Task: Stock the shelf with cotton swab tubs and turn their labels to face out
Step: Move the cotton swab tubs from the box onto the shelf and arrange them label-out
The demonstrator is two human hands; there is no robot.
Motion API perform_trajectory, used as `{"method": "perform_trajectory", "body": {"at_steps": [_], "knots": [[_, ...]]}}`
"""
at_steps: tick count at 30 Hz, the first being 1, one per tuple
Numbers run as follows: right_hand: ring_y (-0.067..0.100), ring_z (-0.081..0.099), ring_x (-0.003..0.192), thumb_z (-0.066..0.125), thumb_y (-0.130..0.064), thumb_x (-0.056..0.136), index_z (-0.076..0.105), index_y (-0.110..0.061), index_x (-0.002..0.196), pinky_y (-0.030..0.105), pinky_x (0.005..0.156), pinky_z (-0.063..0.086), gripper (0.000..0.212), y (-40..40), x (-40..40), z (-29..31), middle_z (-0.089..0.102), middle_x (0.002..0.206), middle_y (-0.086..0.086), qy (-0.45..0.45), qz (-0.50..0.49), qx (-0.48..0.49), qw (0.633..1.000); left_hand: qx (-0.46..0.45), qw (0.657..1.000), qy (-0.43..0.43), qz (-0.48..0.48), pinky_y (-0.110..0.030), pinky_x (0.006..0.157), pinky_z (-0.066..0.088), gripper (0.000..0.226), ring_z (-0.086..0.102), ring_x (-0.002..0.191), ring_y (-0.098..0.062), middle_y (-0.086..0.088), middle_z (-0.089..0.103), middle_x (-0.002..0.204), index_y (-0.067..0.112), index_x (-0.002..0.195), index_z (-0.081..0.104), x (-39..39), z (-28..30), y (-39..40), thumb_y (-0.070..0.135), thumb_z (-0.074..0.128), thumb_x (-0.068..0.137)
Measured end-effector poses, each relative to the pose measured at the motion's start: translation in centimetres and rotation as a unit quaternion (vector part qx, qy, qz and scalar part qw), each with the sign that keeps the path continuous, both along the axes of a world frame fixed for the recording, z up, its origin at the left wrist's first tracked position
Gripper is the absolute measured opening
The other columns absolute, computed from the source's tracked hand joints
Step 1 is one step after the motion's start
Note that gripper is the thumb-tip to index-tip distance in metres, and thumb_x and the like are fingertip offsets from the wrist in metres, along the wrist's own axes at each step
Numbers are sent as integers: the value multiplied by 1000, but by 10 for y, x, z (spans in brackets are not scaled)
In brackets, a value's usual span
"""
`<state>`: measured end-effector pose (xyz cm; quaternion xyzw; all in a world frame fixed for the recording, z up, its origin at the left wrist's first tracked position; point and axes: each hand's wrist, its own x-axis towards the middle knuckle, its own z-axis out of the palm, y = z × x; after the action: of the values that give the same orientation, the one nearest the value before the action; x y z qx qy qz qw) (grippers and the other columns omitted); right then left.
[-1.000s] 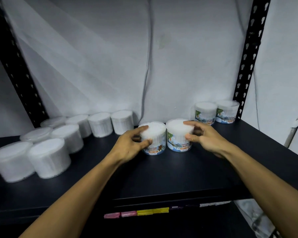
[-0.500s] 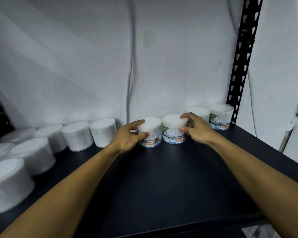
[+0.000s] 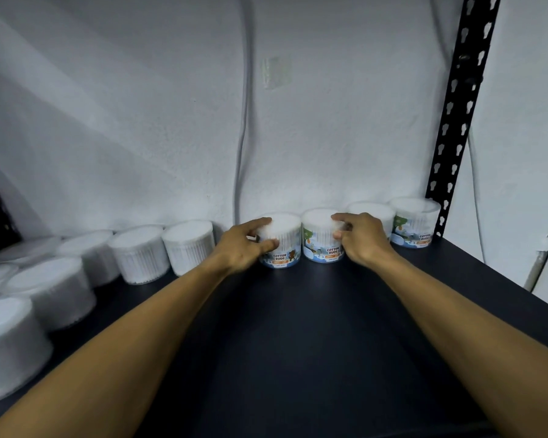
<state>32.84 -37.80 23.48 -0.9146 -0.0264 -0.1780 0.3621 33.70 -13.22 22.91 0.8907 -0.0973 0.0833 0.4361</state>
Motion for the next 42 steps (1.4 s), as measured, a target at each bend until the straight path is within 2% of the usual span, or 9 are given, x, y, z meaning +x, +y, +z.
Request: {"method": "perform_trajectory", "body": {"at_steps": [4,9,16,22,30,35,38,40,42], "knots": [[33,47,119,55,-10,92,56,-12,130,34,108,35,38,5,-2,2,42,126,17,-13,-16,-26,999,8,1000,-1,4,-27,101,46,58,60,112,-14,1,60,130,34,135,55,5,-2,0,39,75,81],[36,46,117,51,-12,94,53,-12,132,35,106,35,39,8,-1,3,40,124,18,-19,-25,-52,998,10,1000,1,7,-35,105,46,59,60,114,-15,3,59,133,36,134,55,10,-2,0,42,76,79],[40,50,109,47,-3,90,54,-8,131,35,100,39,42,9,-3,3,42,120,23,-21,-17,-82,996,9,1000,-7,14,-32,106,44,59,58,117,-15,3,58,135,33,136,54,8,-3,-3,39,75,81],[37,50,110,47,-2,90,49,-11,136,34,103,38,46,7,-1,2,40,120,20,-8,-13,-78,997,15,1000,-15,17,-26,102,44,59,59,115,-16,-2,59,133,31,137,53,3,-1,-5,40,74,82],[35,53,108,48,-2,90,47,-10,137,35,103,40,47,6,0,1,40,120,19,-4,-3,-76,997,11,1000,-7,20,-34,105,45,61,60,116,-20,-6,58,135,30,138,52,-2,2,-8,39,74,83],[36,49,113,49,-8,93,44,-14,139,37,105,39,47,6,0,4,39,122,19,7,1,-97,995,20,999,-11,22,-33,105,45,61,59,117,-19,-6,57,137,30,140,50,-3,3,-9,38,73,84],[36,47,115,46,-14,94,35,-17,144,43,98,43,51,6,-6,8,39,123,17,22,-1,-161,987,88,995,-29,26,-36,105,44,71,55,124,-24,-9,52,143,28,149,35,-8,5,-11,43,67,88],[37,47,113,43,-16,94,25,-18,147,42,90,44,56,9,-12,9,39,124,19,13,2,-222,975,175,980,-71,54,-42,104,45,77,54,123,-27,-11,51,142,29,153,26,-16,10,-9,53,60,88],[37,50,106,42,-13,92,21,-14,148,42,83,45,59,14,-22,11,42,122,19,-22,1,-256,967,229,962,-125,79,-45,97,48,73,57,118,-28,-11,53,138,29,151,25,-30,16,-5,56,51,88]]}}
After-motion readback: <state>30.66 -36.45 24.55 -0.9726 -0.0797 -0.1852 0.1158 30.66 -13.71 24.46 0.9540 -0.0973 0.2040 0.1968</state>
